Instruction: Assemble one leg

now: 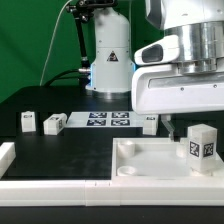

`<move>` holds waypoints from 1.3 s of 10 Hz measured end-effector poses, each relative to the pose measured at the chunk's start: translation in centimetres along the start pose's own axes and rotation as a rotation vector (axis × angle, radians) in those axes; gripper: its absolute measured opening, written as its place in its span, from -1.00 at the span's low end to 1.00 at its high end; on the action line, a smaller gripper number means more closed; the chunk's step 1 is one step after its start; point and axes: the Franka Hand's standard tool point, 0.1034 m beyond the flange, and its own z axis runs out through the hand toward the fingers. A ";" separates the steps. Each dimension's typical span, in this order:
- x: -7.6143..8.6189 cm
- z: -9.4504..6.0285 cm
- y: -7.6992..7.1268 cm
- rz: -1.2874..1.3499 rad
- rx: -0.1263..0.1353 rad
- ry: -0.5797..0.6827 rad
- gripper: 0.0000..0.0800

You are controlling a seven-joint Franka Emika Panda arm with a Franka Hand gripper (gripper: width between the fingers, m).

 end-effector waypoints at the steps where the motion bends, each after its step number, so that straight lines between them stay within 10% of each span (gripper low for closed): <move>1: 0.0 0.1 -0.3 -0.143 -0.016 0.011 0.62; 4: -0.1 0.3 0.0 -0.395 -0.030 0.001 0.62; 8: -0.1 0.3 0.1 -0.478 -0.031 0.001 -0.27; 13: 0.0 0.4 0.3 -0.099 -0.011 0.012 -0.27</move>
Offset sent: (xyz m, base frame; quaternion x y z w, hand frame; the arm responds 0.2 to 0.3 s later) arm -0.0010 -0.0041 0.0002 -0.0017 -0.0339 -0.1057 0.9938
